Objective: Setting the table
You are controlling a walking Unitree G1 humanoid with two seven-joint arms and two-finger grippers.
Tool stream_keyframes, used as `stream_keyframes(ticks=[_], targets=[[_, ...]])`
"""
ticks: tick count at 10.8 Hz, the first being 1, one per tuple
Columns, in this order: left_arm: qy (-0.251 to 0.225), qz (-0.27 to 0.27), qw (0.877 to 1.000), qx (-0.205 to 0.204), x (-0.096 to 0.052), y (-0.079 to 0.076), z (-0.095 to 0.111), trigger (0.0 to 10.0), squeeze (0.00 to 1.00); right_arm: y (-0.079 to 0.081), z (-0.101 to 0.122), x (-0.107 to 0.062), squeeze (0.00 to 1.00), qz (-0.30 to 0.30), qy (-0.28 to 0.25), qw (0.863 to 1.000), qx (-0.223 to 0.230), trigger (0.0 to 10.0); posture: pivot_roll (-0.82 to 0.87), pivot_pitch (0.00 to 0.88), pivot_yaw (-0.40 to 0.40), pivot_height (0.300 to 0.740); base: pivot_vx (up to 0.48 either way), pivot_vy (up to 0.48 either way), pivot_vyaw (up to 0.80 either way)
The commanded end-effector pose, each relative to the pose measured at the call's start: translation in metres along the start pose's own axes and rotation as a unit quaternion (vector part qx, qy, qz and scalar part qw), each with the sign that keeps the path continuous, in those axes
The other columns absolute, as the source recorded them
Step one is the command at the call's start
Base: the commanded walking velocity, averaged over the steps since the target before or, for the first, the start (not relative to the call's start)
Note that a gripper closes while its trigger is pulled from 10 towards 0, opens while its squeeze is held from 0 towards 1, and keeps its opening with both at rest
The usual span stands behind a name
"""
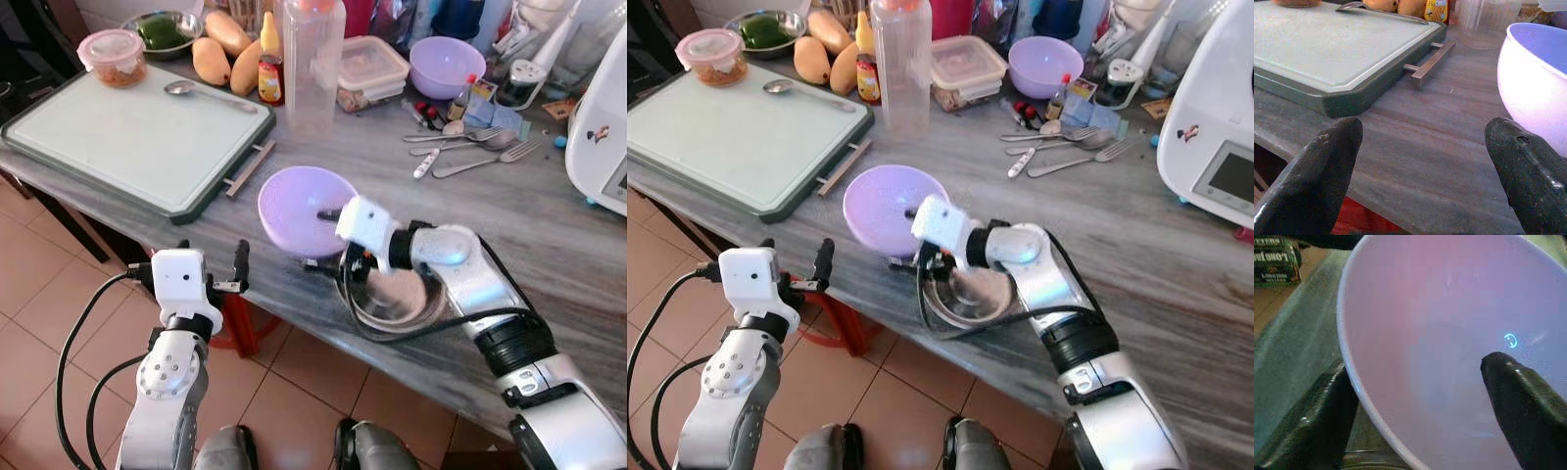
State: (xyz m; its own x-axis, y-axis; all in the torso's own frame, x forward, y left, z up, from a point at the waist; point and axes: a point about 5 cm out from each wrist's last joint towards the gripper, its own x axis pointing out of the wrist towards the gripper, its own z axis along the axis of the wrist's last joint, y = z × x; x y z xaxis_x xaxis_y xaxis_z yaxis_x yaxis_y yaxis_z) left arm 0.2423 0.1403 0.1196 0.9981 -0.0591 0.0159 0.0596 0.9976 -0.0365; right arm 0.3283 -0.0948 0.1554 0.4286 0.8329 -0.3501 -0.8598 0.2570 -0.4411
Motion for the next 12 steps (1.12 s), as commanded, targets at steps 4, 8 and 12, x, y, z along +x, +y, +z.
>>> stream_keyframes(ticks=[4, 8, 12], targets=[[0.011, -0.006, 1.000, 0.000, 0.000, -0.001, -0.004, 10.0, 0.00, -0.005, -0.001, -0.004, 1.00, -0.029, 0.004, 0.999, -0.018, 10.0, 0.01, 0.165, -0.029, 0.740, 0.000, 0.000, 0.00], [0.012, -0.006, 1.000, -0.001, 0.001, -0.001, -0.004, 10.0, 0.00, -0.020, 0.016, -0.019, 1.00, -0.084, -0.053, 0.995, 0.006, 10.0, 0.01, 0.161, -0.026, 0.740, 0.000, 0.000, 0.00], [0.012, -0.008, 1.000, -0.001, 0.003, -0.001, -0.004, 10.0, 0.00, -0.003, 0.021, -0.025, 1.00, -0.039, -0.077, 0.996, 0.036, 10.0, 0.00, 0.156, -0.021, 0.740, 0.000, 0.000, 0.00]])
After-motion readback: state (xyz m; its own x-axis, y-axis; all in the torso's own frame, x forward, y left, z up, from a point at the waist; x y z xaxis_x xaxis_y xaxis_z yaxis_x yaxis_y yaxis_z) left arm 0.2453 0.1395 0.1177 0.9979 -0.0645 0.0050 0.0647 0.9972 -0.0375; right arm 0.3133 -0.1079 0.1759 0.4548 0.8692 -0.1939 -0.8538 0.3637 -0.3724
